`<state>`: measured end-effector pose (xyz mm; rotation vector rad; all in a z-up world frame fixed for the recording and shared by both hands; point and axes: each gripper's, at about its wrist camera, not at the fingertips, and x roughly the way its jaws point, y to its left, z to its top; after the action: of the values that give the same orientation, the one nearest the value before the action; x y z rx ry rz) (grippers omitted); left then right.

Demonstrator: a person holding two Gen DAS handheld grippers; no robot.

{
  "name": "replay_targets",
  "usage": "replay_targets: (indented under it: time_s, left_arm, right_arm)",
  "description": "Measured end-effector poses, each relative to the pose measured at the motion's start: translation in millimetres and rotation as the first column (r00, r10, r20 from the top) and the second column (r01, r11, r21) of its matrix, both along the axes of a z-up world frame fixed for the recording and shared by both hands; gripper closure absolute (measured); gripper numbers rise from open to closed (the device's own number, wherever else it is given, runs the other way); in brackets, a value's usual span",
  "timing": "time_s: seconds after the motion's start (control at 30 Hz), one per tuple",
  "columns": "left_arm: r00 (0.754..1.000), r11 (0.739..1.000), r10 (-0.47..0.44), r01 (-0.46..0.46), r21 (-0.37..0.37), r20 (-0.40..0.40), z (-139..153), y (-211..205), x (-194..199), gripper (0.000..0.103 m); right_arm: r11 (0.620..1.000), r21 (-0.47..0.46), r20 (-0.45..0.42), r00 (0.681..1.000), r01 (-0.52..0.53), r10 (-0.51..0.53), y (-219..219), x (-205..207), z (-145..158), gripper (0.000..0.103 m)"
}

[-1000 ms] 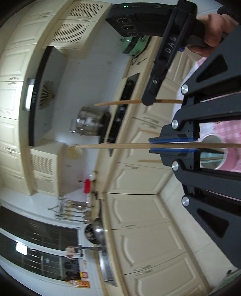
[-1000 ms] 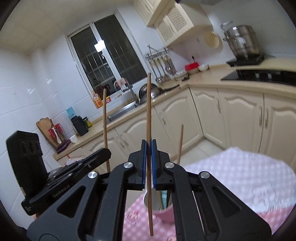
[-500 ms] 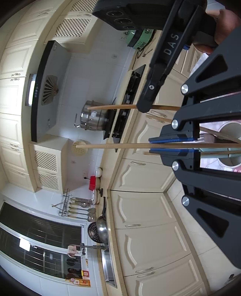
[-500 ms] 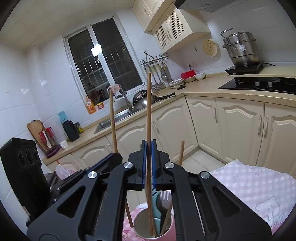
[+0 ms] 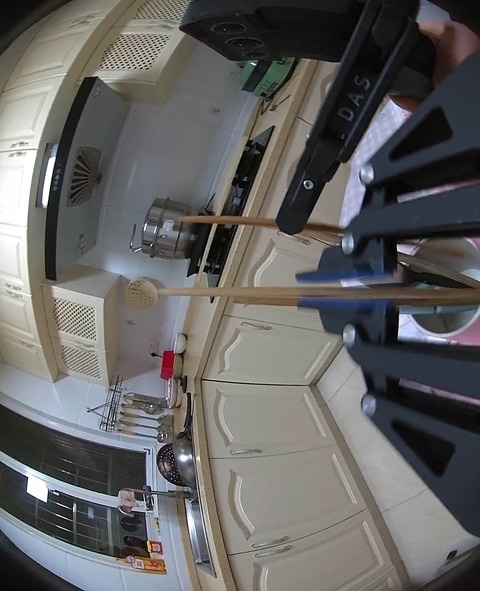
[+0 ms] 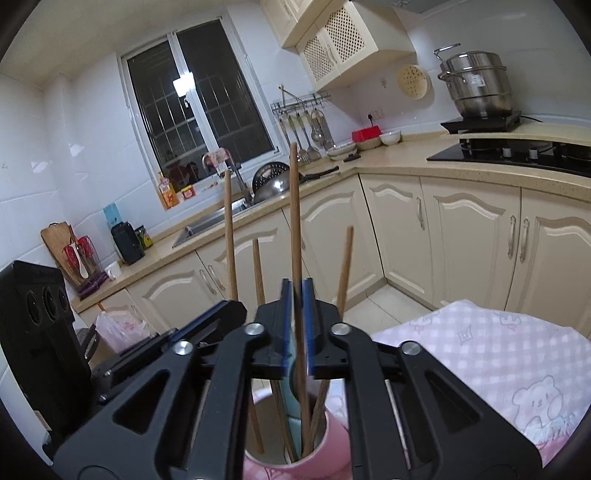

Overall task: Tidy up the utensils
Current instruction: 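Lower the chopsticks into the pink cup and open both tools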

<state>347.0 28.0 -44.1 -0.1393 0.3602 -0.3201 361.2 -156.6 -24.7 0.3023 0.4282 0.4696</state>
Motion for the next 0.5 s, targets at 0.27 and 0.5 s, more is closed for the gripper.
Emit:
replay_targets:
  time_s: [0.27, 0.5]
  left_arm:
    - [0.999, 0.999, 0.033, -0.033, 0.015, 0.025, 19.2, 10.4, -30.1, 0.015]
    - [0.997, 0.995, 0.073, -0.072, 0.064, -0.010, 28.3, 11.7, -50.7, 0.008]
  right_arm:
    - [0.998, 0.048, 0.028, 0.998, 0.050, -0.051, -32.6, -28.6, 13.2, 0.015]
    - [0.996, 0.028, -0.056, 0.995, 0.083, -0.081, -59.3, -44.2, 10.7, 0.006]
